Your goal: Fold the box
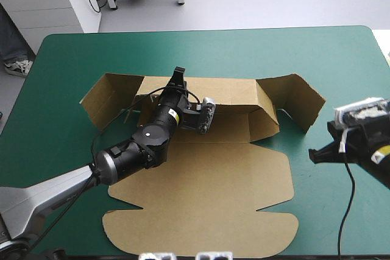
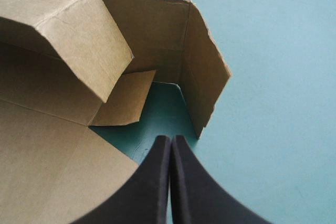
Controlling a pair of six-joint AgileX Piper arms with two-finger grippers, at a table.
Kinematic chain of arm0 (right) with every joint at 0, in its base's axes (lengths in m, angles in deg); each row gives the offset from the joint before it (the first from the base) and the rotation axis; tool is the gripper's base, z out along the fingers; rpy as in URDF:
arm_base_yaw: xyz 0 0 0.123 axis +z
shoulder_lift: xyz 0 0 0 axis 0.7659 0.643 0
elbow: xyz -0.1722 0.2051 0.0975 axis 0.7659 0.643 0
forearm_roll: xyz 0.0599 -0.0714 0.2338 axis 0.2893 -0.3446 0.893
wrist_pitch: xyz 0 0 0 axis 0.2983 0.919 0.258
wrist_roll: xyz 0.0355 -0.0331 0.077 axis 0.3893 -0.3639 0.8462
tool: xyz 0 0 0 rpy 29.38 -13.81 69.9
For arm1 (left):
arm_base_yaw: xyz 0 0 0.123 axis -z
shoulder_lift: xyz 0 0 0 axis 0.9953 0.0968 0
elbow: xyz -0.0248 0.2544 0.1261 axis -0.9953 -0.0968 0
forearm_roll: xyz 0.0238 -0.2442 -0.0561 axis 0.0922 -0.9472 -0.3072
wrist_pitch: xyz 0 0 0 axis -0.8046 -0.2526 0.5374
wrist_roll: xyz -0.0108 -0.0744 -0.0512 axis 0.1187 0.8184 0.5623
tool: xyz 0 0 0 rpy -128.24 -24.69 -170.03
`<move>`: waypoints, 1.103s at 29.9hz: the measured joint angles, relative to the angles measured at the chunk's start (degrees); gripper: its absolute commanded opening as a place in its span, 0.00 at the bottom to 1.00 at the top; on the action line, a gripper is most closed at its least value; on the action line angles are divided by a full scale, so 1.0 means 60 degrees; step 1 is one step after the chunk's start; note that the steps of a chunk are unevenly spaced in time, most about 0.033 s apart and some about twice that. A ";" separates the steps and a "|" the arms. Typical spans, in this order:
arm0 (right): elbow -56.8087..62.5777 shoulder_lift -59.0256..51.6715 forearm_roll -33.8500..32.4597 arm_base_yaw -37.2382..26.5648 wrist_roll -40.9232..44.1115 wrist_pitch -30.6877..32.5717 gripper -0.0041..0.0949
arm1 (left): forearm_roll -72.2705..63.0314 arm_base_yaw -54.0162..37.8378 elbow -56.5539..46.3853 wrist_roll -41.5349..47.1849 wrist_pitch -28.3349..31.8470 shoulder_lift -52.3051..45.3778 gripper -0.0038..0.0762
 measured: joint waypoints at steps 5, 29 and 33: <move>-0.1352 0.2153 0.0310 0.0000 -0.0543 -0.0017 0.03 | -0.0008 -0.0049 0.0050 0.0002 0.0040 0.0008 0.04; -0.6071 0.8560 0.0496 0.0000 -0.1172 -0.0024 0.03 | -0.2625 -0.0429 0.1317 -0.2138 -0.0029 0.0518 0.04; -0.6280 0.9134 0.0929 0.0011 -0.1434 0.0229 0.03 | -0.2625 -0.0447 0.1327 -0.2141 0.0003 0.0538 0.04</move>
